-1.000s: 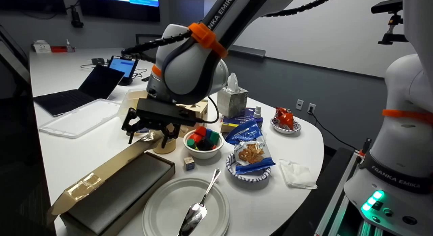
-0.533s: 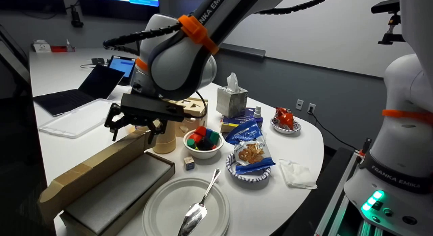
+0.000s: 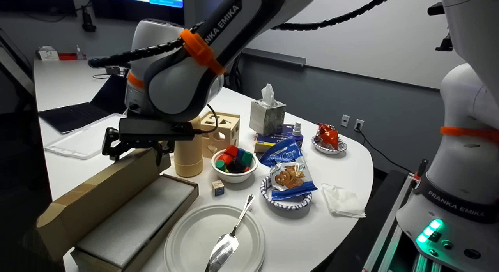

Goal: Open the lid of the cardboard box

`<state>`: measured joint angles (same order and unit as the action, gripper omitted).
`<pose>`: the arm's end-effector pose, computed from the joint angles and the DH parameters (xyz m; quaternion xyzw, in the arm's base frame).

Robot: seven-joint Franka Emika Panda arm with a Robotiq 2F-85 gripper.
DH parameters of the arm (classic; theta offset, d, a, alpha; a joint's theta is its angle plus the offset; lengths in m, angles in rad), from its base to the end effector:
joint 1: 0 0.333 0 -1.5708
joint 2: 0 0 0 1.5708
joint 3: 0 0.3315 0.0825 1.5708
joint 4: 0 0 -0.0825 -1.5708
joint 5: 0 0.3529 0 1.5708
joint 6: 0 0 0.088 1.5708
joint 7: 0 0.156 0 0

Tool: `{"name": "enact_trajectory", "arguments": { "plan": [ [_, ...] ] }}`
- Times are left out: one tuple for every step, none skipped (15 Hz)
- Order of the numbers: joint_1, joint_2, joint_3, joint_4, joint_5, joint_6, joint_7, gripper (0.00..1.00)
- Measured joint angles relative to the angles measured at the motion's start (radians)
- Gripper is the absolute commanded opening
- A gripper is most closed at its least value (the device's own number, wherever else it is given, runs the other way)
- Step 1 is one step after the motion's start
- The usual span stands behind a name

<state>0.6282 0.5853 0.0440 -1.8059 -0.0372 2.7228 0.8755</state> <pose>0.5389 0.4260 0.2434 -0.9821 0.0902 -0.1175 0.1164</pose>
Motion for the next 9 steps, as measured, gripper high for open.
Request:
{"name": "enact_trajectory", "arguments": {
  "plan": [
    [0.009,0.016,-0.012,0.028,-0.013,-0.015,0.0,1.0],
    [0.015,0.033,-0.022,0.055,-0.025,-0.025,0.0,1.0],
    [0.021,0.048,-0.029,0.081,-0.032,-0.034,0.0,1.0],
    [0.025,0.062,-0.035,0.106,-0.036,-0.044,0.0,1.0],
    [0.029,0.075,-0.04,0.129,-0.039,-0.053,0.0,1.0],
    [0.032,0.089,-0.043,0.151,-0.041,-0.066,0.0,1.0],
    [0.033,0.102,-0.044,0.173,-0.041,-0.086,0.0,1.0],
    [0.033,0.116,-0.044,0.196,-0.041,-0.113,0.0,1.0],
    [0.033,0.132,-0.044,0.221,-0.041,-0.147,0.0,1.0]
  ]
}}
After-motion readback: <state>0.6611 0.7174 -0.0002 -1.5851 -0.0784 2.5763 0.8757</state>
